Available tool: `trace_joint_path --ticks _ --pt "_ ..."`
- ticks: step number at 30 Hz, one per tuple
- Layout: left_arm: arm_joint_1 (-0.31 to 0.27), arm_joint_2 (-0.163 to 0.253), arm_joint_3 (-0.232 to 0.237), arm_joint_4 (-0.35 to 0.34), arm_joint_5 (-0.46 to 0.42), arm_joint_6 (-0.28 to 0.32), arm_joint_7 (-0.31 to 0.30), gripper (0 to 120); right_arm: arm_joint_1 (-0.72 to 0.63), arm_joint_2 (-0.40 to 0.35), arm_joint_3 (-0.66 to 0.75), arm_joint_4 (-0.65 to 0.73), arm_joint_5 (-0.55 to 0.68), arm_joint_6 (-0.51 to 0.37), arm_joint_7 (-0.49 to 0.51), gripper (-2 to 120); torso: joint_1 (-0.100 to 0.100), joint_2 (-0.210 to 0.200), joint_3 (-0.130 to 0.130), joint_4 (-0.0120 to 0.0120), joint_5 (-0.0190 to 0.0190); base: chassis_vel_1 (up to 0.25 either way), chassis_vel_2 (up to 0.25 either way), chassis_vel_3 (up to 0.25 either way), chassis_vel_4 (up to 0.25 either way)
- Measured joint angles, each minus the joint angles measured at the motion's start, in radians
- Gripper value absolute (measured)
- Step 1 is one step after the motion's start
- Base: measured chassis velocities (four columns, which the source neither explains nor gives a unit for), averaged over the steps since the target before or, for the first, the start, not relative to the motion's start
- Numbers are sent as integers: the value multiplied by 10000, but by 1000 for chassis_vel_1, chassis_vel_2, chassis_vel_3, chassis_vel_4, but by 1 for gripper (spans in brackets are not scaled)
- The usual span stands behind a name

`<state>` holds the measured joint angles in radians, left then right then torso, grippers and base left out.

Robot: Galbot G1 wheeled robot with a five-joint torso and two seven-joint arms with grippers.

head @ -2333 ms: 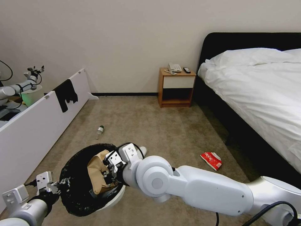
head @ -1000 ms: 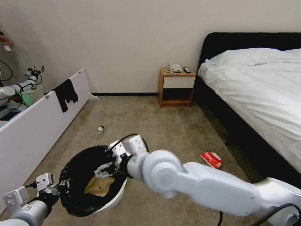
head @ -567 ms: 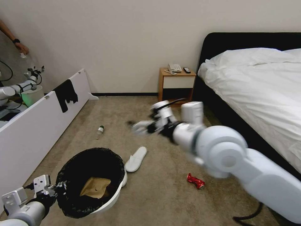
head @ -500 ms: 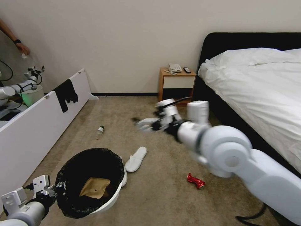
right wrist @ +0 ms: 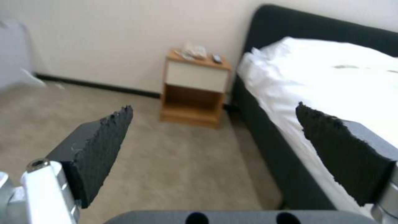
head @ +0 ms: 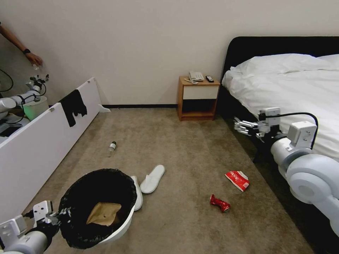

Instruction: Pick up the trash bin, then pick up the garbage from the floor and place it into the trash bin.

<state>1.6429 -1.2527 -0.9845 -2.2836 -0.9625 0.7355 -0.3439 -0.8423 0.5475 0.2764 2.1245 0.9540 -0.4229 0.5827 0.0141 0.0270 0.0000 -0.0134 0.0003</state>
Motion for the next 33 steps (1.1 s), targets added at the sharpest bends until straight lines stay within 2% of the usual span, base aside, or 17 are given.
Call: trace_joint_path --ticks 3,9,12,14,15,16,17,18,20,21,23,24,26,27,29,33 --pt "8 -12 -4 -8 25 0 10 2 -209 56 -32 -278 -391 119 77 100 0 0 0 -10 -2 0 0 0 0" --pt "63 -163 -13 -42 231 0 75 2 -459 552 60 -651 -1262 461 271 100 0 0 0 -2 -2 0 0 0 0" --pt "42 -391 -5 -97 571 0 166 2 -1008 1224 861 -693 -1889 1075 280 100 0 1 0 -6 -3 0 0 0 0" --pt "6 -628 54 -131 877 0 247 2 -1501 1791 1546 -673 -2345 2052 58 100 -1 0 -1 -6 -2 0 0 0 0" --pt "6 -628 54 -131 877 0 247 2 -1501 1791 1546 -673 -2345 2052 58 100 -1 0 -1 -6 -2 0 0 0 0" --pt "-7 -813 120 -187 1108 0 326 2 -1901 2201 2100 -670 -2738 2810 -202 100 0 0 0 -4 -2 0 0 0 0" --pt "-23 -916 149 -204 1278 0 397 2 -2138 2445 2434 -640 -2936 3161 -348 100 -1 0 0 -4 -2 0 0 0 0" --pt "-23 -916 149 -204 1278 0 397 2 -2138 2445 2434 -640 -2936 3161 -348 100 -1 0 0 -4 -2 0 0 0 0" --pt "-56 -1126 183 -269 1525 1 460 2 -2747 2920 3238 -411 -3275 3741 -758 100 0 1 0 -6 -1 0 0 0 0" --pt "-56 -1126 183 -269 1525 1 460 2 -2747 2920 3238 -411 -3275 3741 -758 100 0 1 0 -6 -1 0 0 0 0" --pt "-42 -1342 208 -334 1881 1 624 2 -3535 3381 4062 -30 -3660 4467 -1346 100 -1 1 -1 -7 -3 0 0 0 0" --pt "-42 -1342 208 -334 1881 1 624 2 -3535 3381 4062 -30 -3660 4467 -1346 100 -1 1 -1 -7 -3 0 0 0 0" --pt "-2 -1541 237 -362 2183 0 782 2 -4362 3976 4652 376 -4339 5140 -2177 100 -1 1 0 -6 -3 0 0 0 0" --pt "-2 -1541 237 -362 2183 0 782 2 -4362 3976 4652 376 -4339 5140 -2177 100 -1 1 0 -6 -3 0 0 0 0" --pt "19 -1651 284 -367 2449 0 927 2 -5081 4459 4784 724 -4972 5618 -2944 100 -1 1 0 -6 -5 0 0 0 0" --pt "55 -1723 321 -367 2671 1 1091 2 -5747 4953 4541 976 -5723 6019 -3352 100 -1 1 0 -6 -4 0 0 0 0"
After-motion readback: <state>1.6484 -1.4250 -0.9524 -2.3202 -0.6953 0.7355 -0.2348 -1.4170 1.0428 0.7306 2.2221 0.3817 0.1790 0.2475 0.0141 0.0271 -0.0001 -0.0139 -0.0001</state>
